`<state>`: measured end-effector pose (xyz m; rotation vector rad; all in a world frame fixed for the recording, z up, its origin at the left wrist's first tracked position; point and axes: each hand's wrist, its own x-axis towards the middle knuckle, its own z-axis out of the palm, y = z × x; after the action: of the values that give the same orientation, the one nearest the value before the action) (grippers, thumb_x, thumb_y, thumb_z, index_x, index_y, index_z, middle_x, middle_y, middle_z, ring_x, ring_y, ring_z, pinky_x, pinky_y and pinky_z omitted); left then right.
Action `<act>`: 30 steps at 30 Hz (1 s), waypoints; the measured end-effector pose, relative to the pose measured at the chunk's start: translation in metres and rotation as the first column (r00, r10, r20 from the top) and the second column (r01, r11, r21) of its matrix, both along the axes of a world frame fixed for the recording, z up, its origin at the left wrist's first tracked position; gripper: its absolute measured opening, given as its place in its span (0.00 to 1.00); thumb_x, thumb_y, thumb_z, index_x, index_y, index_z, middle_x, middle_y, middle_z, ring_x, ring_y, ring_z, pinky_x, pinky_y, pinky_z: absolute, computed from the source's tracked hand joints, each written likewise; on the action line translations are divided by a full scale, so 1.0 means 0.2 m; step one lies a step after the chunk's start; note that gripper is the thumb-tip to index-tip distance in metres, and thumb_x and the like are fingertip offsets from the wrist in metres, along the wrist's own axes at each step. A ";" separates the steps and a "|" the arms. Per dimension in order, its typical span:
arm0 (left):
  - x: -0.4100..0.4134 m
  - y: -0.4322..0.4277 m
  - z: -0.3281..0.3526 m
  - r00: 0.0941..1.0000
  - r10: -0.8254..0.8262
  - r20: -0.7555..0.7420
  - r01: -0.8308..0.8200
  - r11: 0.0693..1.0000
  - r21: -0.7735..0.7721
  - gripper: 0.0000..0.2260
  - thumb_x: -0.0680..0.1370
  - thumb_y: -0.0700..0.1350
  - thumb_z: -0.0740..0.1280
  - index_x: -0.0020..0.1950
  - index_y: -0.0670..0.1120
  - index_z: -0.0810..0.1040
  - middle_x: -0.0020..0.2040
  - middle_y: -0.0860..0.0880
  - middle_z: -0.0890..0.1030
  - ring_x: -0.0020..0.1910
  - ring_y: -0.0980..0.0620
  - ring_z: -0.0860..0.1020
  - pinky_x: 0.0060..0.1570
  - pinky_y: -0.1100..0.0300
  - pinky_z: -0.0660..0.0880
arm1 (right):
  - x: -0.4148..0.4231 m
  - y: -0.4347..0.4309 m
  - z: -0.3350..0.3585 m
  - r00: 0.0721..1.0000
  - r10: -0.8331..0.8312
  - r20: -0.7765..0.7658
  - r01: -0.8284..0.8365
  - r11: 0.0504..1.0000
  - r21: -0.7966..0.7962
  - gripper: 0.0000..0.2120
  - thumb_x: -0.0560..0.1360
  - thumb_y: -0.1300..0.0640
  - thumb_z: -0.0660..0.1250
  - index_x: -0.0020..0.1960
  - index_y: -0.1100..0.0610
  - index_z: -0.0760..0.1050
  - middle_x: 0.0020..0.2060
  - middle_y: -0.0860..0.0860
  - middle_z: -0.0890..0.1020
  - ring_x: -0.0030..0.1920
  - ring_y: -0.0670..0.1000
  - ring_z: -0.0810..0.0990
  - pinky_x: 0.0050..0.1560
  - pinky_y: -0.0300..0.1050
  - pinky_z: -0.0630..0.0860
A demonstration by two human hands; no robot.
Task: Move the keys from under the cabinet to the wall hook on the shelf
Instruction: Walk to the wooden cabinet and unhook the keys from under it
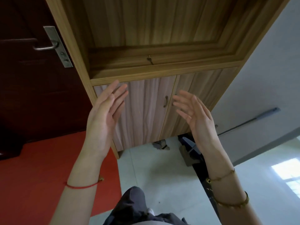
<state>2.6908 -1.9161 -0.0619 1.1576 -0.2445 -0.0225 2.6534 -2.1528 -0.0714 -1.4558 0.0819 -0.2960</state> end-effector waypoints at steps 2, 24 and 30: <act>0.12 -0.06 -0.01 0.999 0.025 -0.026 -0.025 1.000 -0.006 0.17 0.85 0.43 0.56 0.73 0.48 0.72 0.69 0.48 0.80 0.71 0.52 0.77 0.75 0.51 0.67 | 0.14 -0.07 -0.02 1.000 0.020 -0.006 -0.020 1.000 -0.005 0.20 0.84 0.49 0.52 0.68 0.55 0.75 0.62 0.52 0.83 0.64 0.52 0.80 0.70 0.54 0.72; 1.52 -0.65 0.03 0.966 0.237 -0.106 -0.200 0.941 0.274 0.11 0.82 0.45 0.66 0.63 0.53 0.81 0.62 0.50 0.85 0.56 0.53 0.83 0.59 0.57 0.79 | 1.61 -0.52 0.00 0.987 0.138 -0.081 -0.143 0.988 -0.062 0.21 0.85 0.51 0.50 0.70 0.57 0.73 0.63 0.52 0.81 0.63 0.48 0.80 0.67 0.45 0.73; 1.80 -0.77 -0.03 0.933 0.352 -0.075 -0.266 0.815 0.515 0.14 0.81 0.34 0.65 0.65 0.40 0.79 0.55 0.46 0.82 0.50 0.51 0.80 0.51 0.57 0.76 | 1.91 -0.52 -0.03 0.976 0.190 -0.102 -0.203 0.970 -0.131 0.17 0.85 0.53 0.54 0.67 0.56 0.74 0.61 0.52 0.82 0.63 0.50 0.80 0.66 0.44 0.74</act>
<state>3.0515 -2.0694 -0.0687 1.6960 0.1168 0.1126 3.0360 -2.2571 -0.0778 -1.6040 -0.0125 -0.0755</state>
